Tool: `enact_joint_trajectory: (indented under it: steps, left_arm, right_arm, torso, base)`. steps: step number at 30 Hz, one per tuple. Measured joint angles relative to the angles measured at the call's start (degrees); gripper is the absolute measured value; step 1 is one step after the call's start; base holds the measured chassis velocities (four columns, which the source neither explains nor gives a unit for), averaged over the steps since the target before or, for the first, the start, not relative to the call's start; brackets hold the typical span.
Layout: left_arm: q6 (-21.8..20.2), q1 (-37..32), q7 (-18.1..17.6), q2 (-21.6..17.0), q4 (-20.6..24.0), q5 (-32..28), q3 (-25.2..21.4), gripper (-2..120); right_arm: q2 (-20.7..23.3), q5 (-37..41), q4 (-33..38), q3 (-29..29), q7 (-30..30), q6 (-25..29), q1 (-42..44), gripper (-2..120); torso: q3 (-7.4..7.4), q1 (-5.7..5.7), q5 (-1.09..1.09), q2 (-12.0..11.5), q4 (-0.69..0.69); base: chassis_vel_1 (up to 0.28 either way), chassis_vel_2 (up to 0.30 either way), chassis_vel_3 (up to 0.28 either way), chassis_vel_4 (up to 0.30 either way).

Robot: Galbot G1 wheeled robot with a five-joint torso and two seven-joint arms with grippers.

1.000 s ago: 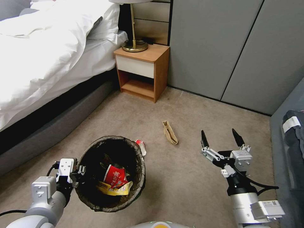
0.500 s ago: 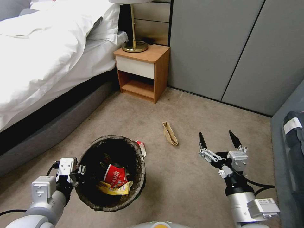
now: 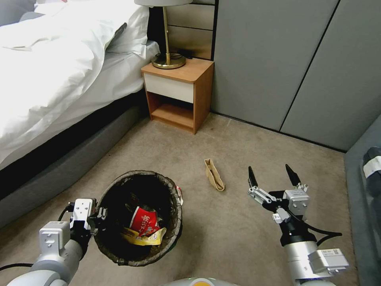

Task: Pick up the trash bin, then pick up the garbage from the floor and place it into the trash bin.

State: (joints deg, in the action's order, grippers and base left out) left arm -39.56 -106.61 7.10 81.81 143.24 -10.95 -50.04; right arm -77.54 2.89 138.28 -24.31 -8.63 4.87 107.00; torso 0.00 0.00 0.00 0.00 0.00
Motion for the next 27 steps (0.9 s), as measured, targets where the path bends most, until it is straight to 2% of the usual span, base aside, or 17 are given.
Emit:
enact_joint_trajectory:
  steps: [16,27]
  left_arm:
    - [0.0,0.0,-0.1,-0.1,0.0,-0.3,0.0,1]
    - [-0.3,-0.4,-0.5,-0.1,0.0,-1.0,-0.7,1]
  right_arm:
    - [0.0,-0.4,-0.8,0.4,-0.3,-1.6,-0.6,100]
    - [1.2,3.0,-4.9,2.7,-1.5,-10.1,-7.7,100]
  torso:
    - [0.00,0.01,0.00,0.0,0.00]
    - [-0.01,0.01,0.01,0.0,0.00]
  base:
    - [-0.071,0.068,0.064,-0.066]
    - [0.000,0.000,0.000,0.000]
